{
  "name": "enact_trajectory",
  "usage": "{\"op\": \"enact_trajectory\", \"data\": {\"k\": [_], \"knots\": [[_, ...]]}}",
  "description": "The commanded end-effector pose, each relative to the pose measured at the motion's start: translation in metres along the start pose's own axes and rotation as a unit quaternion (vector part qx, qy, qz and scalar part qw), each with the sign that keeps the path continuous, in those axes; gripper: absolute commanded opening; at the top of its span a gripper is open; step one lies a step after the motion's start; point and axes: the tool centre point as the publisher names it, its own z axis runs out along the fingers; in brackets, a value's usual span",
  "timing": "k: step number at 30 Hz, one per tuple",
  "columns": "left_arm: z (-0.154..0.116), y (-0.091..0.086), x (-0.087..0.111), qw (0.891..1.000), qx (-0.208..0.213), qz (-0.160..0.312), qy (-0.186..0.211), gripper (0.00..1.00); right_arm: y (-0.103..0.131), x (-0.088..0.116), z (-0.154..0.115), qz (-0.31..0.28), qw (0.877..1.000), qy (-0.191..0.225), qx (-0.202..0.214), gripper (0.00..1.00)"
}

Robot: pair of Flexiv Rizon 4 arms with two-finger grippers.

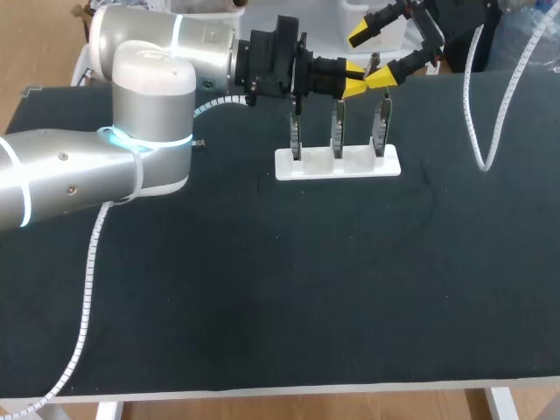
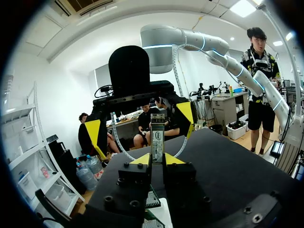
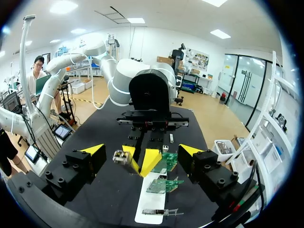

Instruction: Pick up the optical module with the left hand, and insert it into the network port with the right hand.

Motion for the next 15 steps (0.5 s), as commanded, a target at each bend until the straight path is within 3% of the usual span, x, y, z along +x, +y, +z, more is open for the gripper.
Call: {"op": "enact_trajectory", "data": {"k": [1, 15], "knots": [[0.0007, 0.0023, 0.0003, 1.000, 0.002, 0.000, 0.000, 0.00, 0.0121, 0.0007, -0.0058, 0.001, 1.000, 0.000, 0.011, 1.00], [0.0007, 0.0023, 0.0003, 1.000, 0.002, 0.000, 0.000, 0.00, 0.0137, 0.0000, -0.0053, 0.003, 1.000, 0.002, 0.009, 1.00]]}}
